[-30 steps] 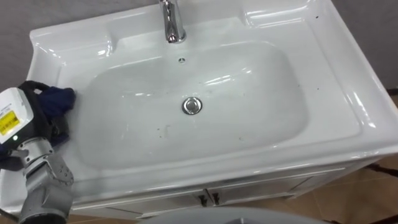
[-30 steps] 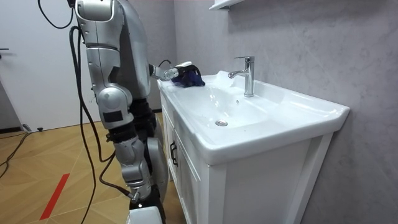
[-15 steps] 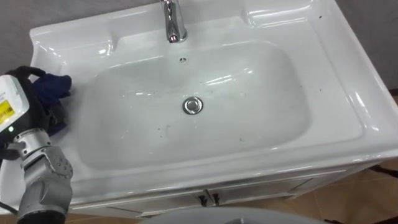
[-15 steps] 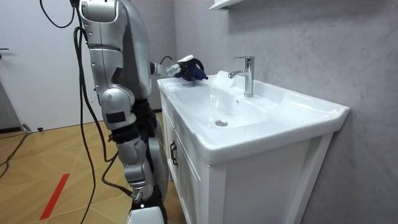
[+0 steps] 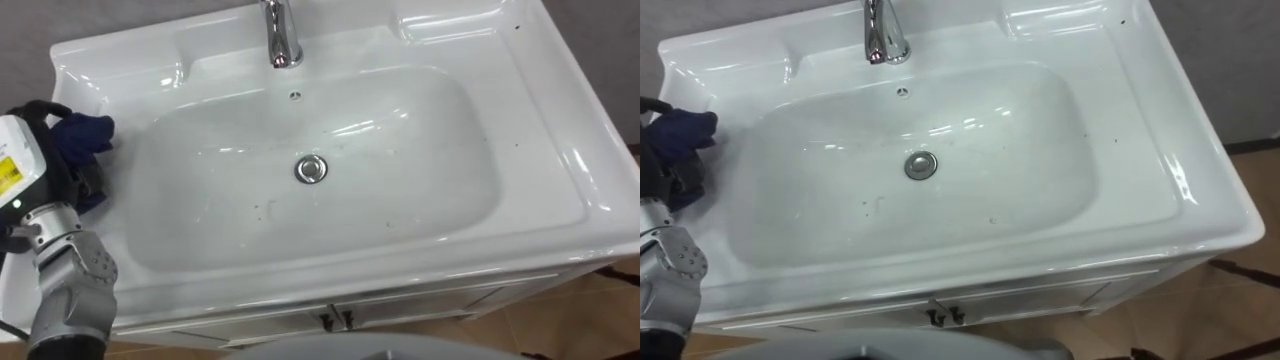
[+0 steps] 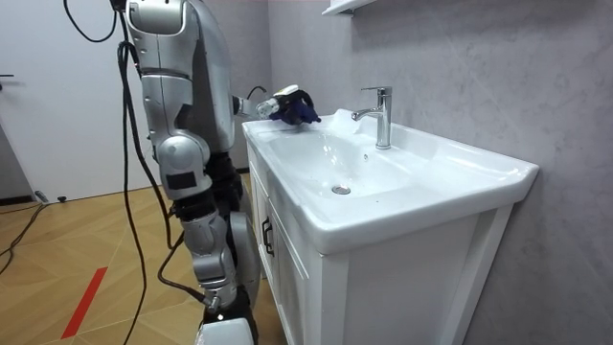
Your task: Wipe basin
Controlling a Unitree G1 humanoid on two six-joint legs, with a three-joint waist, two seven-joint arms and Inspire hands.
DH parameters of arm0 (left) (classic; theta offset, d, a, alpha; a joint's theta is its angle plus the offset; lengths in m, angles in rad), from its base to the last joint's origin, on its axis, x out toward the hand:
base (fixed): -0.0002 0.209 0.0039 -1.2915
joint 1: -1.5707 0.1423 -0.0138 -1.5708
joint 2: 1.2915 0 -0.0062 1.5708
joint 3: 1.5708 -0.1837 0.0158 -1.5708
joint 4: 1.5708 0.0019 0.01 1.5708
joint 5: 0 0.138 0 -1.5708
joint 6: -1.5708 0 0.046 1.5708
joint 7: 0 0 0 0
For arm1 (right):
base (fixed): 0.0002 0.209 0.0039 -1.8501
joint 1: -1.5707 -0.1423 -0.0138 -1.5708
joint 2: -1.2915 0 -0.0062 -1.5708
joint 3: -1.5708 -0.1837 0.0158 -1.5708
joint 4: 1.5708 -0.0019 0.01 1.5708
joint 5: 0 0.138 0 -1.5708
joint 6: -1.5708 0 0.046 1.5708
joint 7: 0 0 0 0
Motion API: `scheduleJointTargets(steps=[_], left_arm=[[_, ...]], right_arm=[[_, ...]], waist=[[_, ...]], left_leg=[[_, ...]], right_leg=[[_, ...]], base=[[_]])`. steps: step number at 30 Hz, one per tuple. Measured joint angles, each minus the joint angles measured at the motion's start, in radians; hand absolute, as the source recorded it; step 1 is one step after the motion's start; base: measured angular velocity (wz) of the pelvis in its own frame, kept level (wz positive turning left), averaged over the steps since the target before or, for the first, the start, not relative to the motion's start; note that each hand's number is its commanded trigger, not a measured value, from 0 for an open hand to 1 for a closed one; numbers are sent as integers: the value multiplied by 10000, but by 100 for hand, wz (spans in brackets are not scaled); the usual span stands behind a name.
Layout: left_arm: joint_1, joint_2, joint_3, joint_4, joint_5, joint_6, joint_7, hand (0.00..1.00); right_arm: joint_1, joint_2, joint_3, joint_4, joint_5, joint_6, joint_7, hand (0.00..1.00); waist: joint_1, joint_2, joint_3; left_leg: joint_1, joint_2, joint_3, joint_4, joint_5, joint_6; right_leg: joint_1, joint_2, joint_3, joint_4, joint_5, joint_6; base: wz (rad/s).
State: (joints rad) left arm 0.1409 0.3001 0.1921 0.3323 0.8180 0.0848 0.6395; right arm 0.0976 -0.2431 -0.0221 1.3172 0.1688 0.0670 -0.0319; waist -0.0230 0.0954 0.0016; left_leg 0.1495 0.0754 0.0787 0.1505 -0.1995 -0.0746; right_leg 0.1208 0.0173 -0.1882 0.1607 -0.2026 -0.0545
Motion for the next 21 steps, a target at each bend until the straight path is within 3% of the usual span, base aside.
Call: scheduleJointTargets(steps=[9, 10, 11, 12, 13, 21], left_arm=[[0, 0, 0, 3, -7, 264, -1, 100], [0, 0, 0, 2, -7, 284, 0, 84], [0, 0, 0, 2, -7, 291, 0, 58], [0, 0, 0, 1, -7, 309, 0, 15], [0, 0, 0, 0, -7, 319, 0, 0], [-10, 2, 30, -33, 0, 400, 88, 0]], right_arm=[[9, 0, 6, 59, 4, 228, -4, 0], [11, -1, 5, 65, 4, 231, -10, 0], [10, -1, 5, 71, 4, 231, -14, 0], [8, -1, 5, 71, 1, 237, -19, 0], [5, -1, 6, 69, 1, 240, -20, 0], [-8, -1, -1, -45, -1, 380, -120, 0]], waist=[[8, 10, -2], [10, 18, -3], [8, 23, -4], [6, 31, -4], [4, 38, -6], [31, 42, -8]], left_leg=[[0, -1, 3, -9, 0, 0], [0, -2, 3, -9, -1, 0], [0, -2, 3, -10, 0, 0], [1, -3, 3, -10, 0, 0], [1, -3, 3, -10, 0, 0], [8, -3, 6, -6, 0, 0]], right_leg=[[10, 14, 85, -63, 0, 0], [40, 13, 71, -65, 0, 0], [69, 13, 66, -65, 0, 0], [72, 11, 57, -58, 1, 0], [73, 11, 51, -57, 1, 0], [46, 4, -11, -68, 1, 0]], base=[[0], [0], [0], [0], [0], [1]])
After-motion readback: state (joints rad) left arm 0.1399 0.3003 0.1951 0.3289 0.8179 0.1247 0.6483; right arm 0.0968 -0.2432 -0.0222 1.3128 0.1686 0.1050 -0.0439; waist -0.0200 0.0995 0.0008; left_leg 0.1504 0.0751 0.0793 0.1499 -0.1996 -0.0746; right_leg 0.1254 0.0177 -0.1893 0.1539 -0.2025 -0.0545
